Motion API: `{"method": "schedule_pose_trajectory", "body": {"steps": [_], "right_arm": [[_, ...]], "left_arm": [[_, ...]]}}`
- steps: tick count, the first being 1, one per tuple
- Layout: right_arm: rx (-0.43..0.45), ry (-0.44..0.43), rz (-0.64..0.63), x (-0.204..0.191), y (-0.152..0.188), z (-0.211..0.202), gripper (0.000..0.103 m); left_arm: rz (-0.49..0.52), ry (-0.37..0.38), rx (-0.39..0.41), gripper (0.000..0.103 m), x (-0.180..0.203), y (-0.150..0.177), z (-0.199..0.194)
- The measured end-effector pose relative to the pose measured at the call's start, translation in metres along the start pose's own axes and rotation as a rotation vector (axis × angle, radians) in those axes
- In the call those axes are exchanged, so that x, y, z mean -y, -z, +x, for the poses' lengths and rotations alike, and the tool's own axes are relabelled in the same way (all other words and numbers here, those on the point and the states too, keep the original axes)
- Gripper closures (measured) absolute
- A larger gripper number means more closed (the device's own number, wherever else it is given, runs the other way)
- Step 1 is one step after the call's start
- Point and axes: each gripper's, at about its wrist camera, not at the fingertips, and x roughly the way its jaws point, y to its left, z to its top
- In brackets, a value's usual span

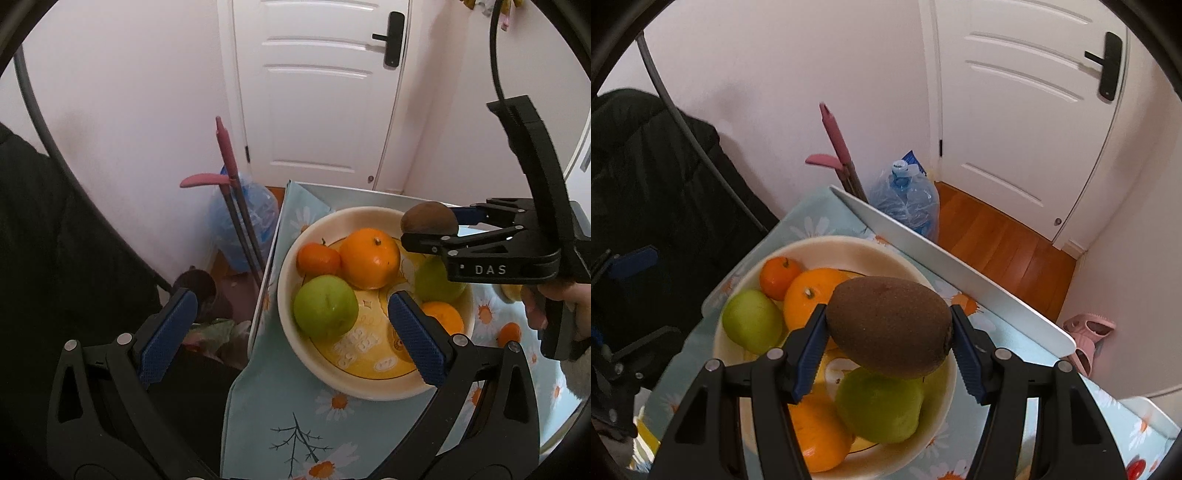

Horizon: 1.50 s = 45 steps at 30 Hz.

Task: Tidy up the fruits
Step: 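Lower the brown kiwi into the bowl and open the right tool, then withdraw both tools from the bowl toward the remaining fruit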

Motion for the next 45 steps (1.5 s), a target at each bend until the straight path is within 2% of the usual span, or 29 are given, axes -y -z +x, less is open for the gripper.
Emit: {"method": "schedule_pose_trajectory", "body": {"steps": [6, 7, 8, 9, 10, 13, 14, 20, 31, 45], "right_arm": [[-0.016, 0.022, 0.005, 0.002, 0.003, 0.008, 0.042], [-0.016, 0.024, 0.009, 0.002, 0.004, 0.007, 0.035], [-0.010, 0.027, 0.014, 0.002, 0.004, 0.005, 0.018], [0.003, 0.030, 0.018, 0.002, 0.004, 0.002, 0.011], [0.026, 0.022, 0.020, 0.002, 0.004, -0.001, 0.007], [0.033, 0.005, 0.039, 0.004, 0.004, -0.008, 0.005], [0.033, 0.001, 0.047, 0.005, 0.005, -0.011, 0.000], [0.054, -0.004, 0.075, 0.003, 0.015, -0.031, 0.000], [0.072, 0.092, 0.118, -0.012, 0.039, -0.095, 0.000], [0.141, 0.268, 0.333, 0.003, 0.106, -0.197, 0.000]], "left_arm": [[-0.020, 0.004, -0.002, 0.000, -0.001, 0.005, 0.000], [-0.021, 0.004, -0.002, 0.000, -0.001, 0.005, -0.001], [-0.022, 0.002, -0.002, 0.000, -0.001, 0.006, -0.002], [-0.022, 0.001, 0.000, 0.000, -0.001, 0.006, -0.003], [-0.022, 0.000, 0.000, 0.000, -0.001, 0.006, -0.004], [-0.021, 0.000, 0.005, 0.000, 0.000, 0.007, -0.009], [-0.021, 0.000, 0.008, 0.000, 0.001, 0.007, -0.011], [-0.015, -0.003, 0.022, 0.000, 0.003, 0.006, -0.026], [0.020, 0.010, 0.059, 0.000, 0.012, 0.005, -0.065], [0.144, 0.163, 0.110, 0.000, 0.050, 0.004, -0.099]]}}
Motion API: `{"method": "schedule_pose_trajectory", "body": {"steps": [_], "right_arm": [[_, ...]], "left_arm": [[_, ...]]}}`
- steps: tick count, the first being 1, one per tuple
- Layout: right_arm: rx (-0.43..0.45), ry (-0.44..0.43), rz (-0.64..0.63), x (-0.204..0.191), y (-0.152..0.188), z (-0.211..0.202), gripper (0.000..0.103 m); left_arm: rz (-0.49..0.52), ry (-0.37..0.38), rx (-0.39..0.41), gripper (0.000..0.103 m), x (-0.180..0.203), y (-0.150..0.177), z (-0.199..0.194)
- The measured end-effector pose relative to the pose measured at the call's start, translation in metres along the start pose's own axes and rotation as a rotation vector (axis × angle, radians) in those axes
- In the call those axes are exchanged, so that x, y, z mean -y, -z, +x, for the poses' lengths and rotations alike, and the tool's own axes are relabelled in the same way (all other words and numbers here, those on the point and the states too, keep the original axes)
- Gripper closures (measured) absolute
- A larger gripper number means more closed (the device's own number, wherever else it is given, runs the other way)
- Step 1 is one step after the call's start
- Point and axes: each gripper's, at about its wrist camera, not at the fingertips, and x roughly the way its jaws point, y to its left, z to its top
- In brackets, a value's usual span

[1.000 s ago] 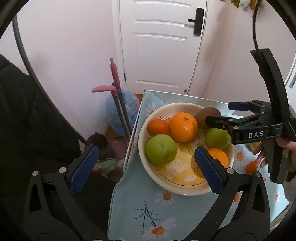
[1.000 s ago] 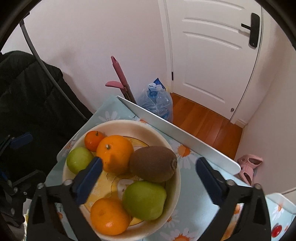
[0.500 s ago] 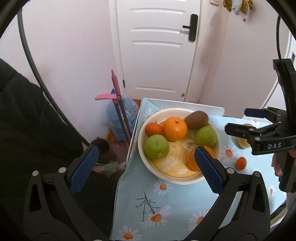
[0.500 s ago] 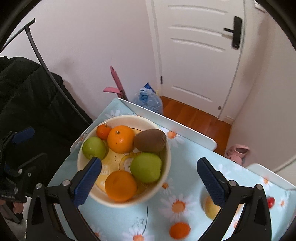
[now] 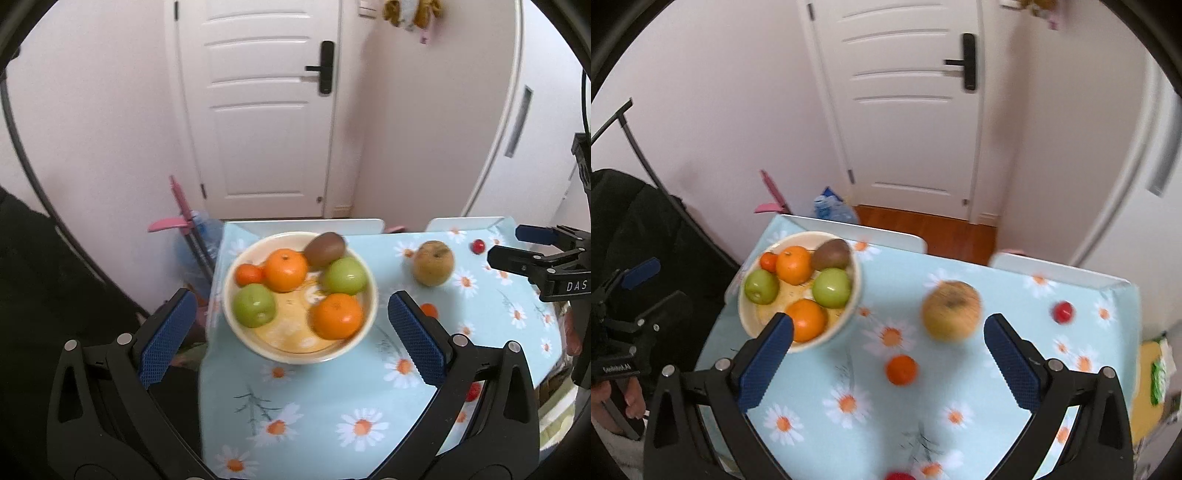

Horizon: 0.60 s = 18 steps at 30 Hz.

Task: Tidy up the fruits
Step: 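Withdraw both tools from the bowl toward the remaining fruit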

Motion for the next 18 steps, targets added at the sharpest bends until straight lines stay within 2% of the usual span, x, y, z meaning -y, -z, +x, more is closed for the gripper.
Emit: {"method": "schedule_pose_trajectory", "body": {"steps": [8, 13, 18], "right_arm": [[0.032, 0.077, 0.051, 0.044, 0.024, -0.034, 0.000], [0.035, 0.088, 0.049, 0.075, 0.032, -0.039, 0.000], [0.028, 0.072, 0.009, 0.106, 0.038, -0.038, 0.000]], "left_arm": [[0.028, 0.044, 0.011, 0.000, 0.037, -0.001, -0.002], [0.014, 0.017, 0.001, 0.000, 0.062, 0.004, -0.003], [-0.045, -0.031, -0.027, 0.000, 0.091, 0.017, -0.002]]}}
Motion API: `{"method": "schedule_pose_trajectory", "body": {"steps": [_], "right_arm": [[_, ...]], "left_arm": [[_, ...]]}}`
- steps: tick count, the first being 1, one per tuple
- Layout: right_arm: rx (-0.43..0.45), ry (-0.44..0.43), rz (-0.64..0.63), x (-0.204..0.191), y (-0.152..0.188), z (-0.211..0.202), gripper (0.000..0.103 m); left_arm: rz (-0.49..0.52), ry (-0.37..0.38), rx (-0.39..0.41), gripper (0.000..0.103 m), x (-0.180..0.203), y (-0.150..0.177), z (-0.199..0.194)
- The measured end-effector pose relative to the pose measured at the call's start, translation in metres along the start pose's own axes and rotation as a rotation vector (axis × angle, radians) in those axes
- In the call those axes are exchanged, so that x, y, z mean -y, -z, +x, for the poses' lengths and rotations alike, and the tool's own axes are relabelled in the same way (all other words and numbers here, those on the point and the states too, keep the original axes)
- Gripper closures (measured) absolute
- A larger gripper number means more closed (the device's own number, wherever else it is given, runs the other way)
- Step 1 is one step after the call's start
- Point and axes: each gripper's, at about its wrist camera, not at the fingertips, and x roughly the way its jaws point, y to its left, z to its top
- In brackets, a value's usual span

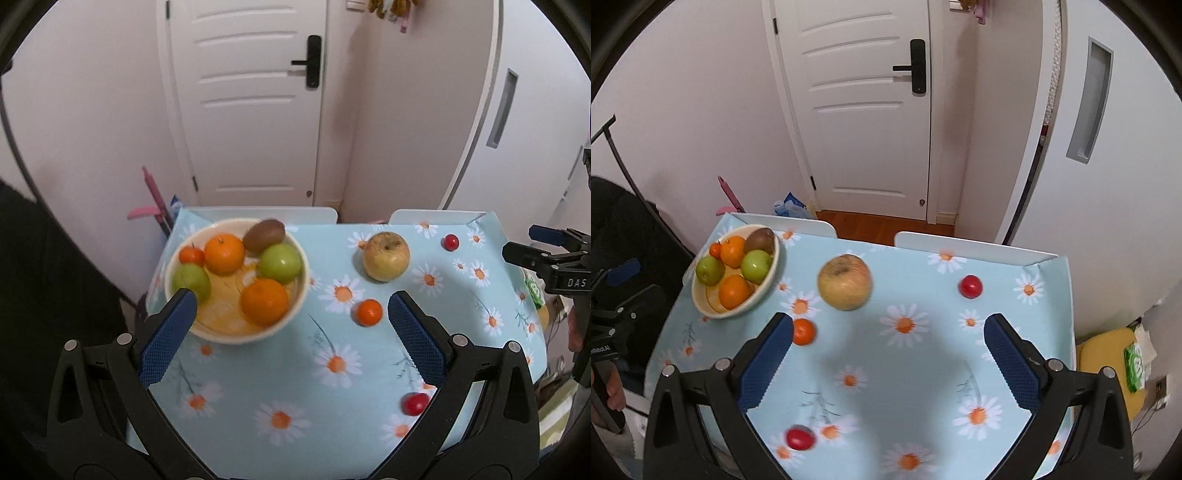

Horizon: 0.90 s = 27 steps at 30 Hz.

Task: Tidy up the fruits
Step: 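Withdraw both tools from the bowl toward the remaining fruit, then grasp a small red fruit with the left tool while the right tool grasps another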

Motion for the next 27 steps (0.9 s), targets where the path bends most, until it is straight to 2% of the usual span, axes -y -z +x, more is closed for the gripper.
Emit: {"method": "schedule_pose_trajectory", "body": {"steps": [6, 14, 20, 23, 25, 27], "right_arm": [[-0.025, -0.010, -0.050, 0.036, 0.006, 0.019, 0.000], [-0.073, -0.080, -0.119, 0.074, 0.013, 0.063, 0.000], [-0.090, -0.106, -0.159, 0.091, 0.013, 0.096, 0.000], [-0.095, -0.131, -0.158, 0.098, 0.013, 0.112, 0.000], [-0.099, -0.142, -0.154, 0.102, 0.013, 0.122, 0.000], [-0.104, -0.141, -0.159, 0.105, 0.013, 0.130, 0.000]], "left_arm": [[-0.066, -0.051, -0.046, 0.000, 0.033, 0.030, 0.006], [-0.176, -0.110, -0.102, 0.000, 0.067, 0.083, 0.016], [-0.218, -0.080, -0.144, 0.000, 0.099, 0.115, 0.026], [-0.204, -0.075, -0.169, 0.000, 0.117, 0.128, 0.036], [-0.191, -0.075, -0.190, 0.010, 0.127, 0.134, 0.042], [-0.183, -0.074, -0.217, 0.024, 0.133, 0.139, 0.051]]}}
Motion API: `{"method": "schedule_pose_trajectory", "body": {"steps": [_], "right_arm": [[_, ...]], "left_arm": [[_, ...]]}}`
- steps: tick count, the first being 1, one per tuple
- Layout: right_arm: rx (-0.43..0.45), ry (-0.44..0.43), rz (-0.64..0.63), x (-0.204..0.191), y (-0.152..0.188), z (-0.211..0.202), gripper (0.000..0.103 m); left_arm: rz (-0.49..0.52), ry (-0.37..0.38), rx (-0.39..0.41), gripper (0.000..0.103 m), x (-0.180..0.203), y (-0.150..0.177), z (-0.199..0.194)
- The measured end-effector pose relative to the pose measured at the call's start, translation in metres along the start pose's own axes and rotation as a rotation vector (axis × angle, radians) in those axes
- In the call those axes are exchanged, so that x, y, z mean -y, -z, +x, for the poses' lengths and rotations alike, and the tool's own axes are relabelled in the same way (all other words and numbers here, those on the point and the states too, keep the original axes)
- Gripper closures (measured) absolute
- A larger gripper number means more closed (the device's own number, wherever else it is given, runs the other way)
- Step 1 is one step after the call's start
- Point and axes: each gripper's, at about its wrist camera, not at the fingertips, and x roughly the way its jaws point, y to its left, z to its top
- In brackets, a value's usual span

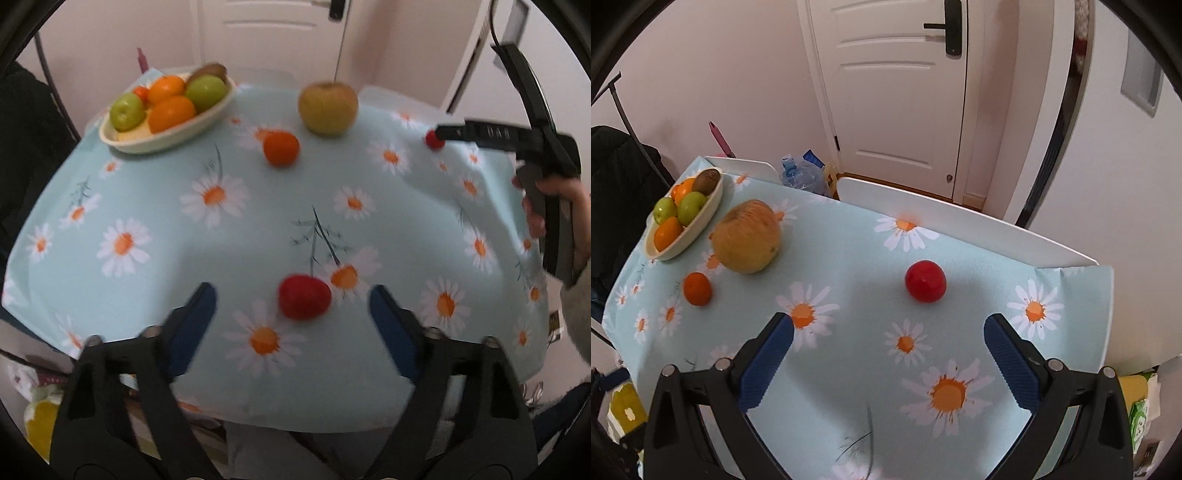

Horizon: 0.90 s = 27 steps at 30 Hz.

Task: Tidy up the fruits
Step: 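Grasp a small red fruit with the left tool while the right tool grasps another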

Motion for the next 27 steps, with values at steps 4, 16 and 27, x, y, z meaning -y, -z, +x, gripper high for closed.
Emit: {"method": "schedule_pose_trajectory", "body": {"steps": [4, 16, 27], "right_arm": [[-0.004, 0.003, -0.015, 0.006, 0.000, 0.014, 0.001], [-0.036, 0.012, -0.047, 0.016, -0.009, 0.041, 0.016], [-0.051, 0.003, -0.057, 0.018, -0.019, 0.053, 0.055]], "left_arm": [[-0.002, -0.008, -0.025, 0.034, 0.004, 0.003, 0.014], [-0.003, -0.042, -0.057, 0.062, 0.006, -0.009, 0.031], [-0.001, -0.039, -0.060, 0.063, 0.004, -0.026, 0.041]]}}
